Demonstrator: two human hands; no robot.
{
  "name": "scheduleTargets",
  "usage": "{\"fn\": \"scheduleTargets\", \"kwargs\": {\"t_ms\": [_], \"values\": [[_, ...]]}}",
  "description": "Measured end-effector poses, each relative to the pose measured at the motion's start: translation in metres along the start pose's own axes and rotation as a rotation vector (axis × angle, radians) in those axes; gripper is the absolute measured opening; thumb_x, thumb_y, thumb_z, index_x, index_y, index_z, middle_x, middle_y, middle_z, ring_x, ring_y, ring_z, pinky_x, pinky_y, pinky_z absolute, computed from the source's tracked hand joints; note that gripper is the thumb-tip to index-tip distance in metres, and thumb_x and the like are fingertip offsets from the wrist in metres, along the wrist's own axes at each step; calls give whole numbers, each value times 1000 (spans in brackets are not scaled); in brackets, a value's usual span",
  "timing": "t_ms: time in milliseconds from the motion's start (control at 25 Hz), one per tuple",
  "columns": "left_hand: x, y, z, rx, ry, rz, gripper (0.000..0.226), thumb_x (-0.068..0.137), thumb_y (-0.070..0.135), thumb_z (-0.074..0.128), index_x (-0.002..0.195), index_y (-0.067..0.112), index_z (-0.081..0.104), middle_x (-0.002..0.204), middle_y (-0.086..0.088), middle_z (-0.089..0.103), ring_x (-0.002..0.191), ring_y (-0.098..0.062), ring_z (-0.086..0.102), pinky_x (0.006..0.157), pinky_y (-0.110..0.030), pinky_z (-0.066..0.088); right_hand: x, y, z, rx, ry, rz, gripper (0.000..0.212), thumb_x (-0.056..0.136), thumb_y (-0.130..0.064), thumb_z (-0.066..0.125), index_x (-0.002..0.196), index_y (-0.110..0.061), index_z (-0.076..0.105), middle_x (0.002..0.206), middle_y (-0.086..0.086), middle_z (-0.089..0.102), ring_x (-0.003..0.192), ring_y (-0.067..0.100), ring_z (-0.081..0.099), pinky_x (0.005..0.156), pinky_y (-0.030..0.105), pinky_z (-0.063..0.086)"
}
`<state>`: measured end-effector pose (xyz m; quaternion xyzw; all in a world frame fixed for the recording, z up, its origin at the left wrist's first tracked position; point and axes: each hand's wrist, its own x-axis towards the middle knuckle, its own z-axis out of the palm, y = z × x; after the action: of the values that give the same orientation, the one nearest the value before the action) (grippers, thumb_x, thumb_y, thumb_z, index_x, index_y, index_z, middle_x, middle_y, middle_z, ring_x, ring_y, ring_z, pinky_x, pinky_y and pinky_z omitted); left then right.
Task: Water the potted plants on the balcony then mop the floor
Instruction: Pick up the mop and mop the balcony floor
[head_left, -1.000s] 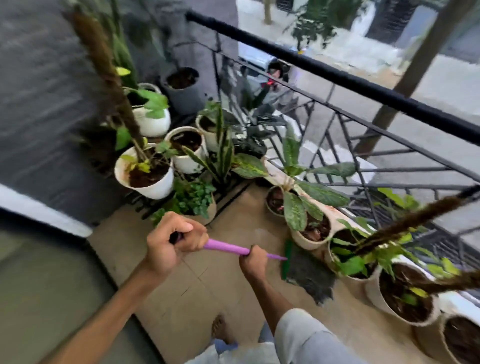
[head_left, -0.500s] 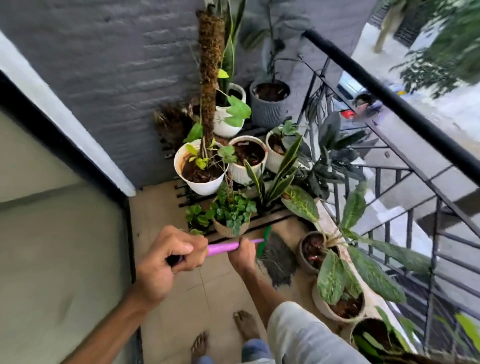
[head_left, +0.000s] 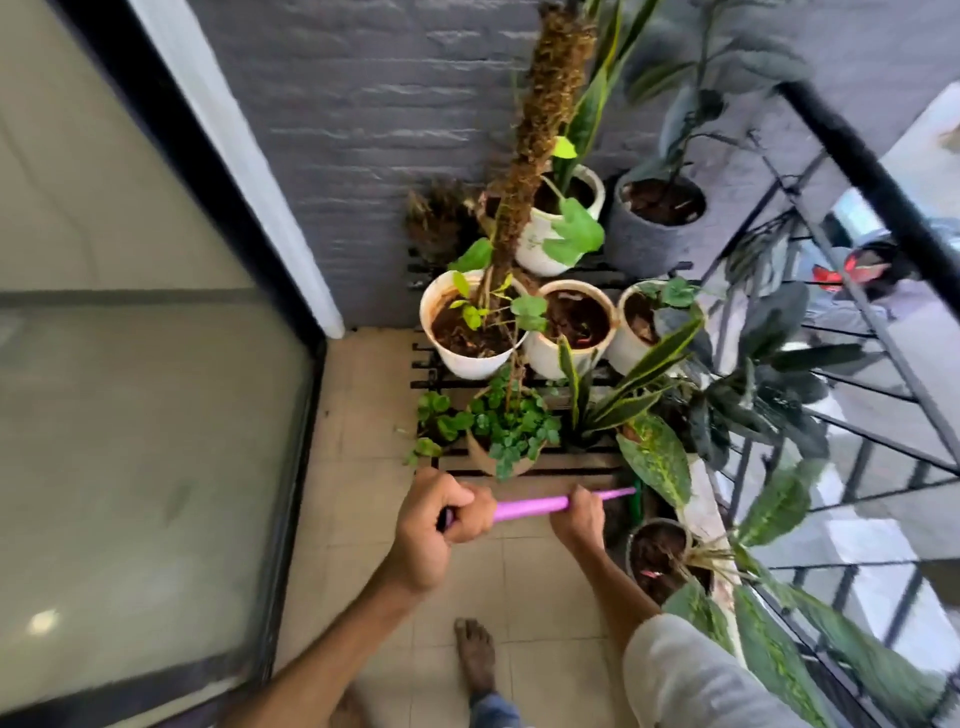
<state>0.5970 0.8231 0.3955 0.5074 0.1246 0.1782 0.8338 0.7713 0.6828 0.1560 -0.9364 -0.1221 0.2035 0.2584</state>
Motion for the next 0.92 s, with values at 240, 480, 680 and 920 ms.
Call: {"fn": "scheduleTargets", "kwargs": {"t_ms": [240, 480, 680, 920], "values": [[-15, 94, -47, 103, 104, -16, 44, 81, 34, 57, 40, 30, 41, 40, 6, 34, 41, -15, 28, 53, -43, 21, -51, -71, 83, 38, 61, -371, 20, 79, -13, 53, 65, -1, 62, 51, 16, 51, 52, 35, 52, 45, 36, 38], [-49, 181, -79, 333, 162, -28, 44, 81, 22, 39, 38, 24, 33, 38, 0, 25, 39, -17, 20, 47, -33, 18, -126, -197, 147, -58, -478, -342, 27, 85, -40, 55, 86, -17, 68, 83, 12, 69, 81, 33, 65, 72, 38, 52], [-87, 224, -124, 484, -135, -54, 36, 76, 29, 43, 42, 20, 35, 44, -7, 21, 44, -25, 19, 43, -47, 25, -162, -278, 200, 194, -589, -445, 29, 79, -17, 64, 57, -24, 46, 54, 0, 51, 51, 19, 49, 48, 43, 42], [-80, 299, -219, 502, -158, -117, 40, 79, 25, 39, 40, 19, 34, 40, -2, 24, 42, -18, 24, 48, -33, 21, -138, -385, 210, 98, -446, -586, 37, 81, -18, 66, 53, -25, 43, 56, 8, 61, 50, 26, 57, 48, 40, 45]]}}
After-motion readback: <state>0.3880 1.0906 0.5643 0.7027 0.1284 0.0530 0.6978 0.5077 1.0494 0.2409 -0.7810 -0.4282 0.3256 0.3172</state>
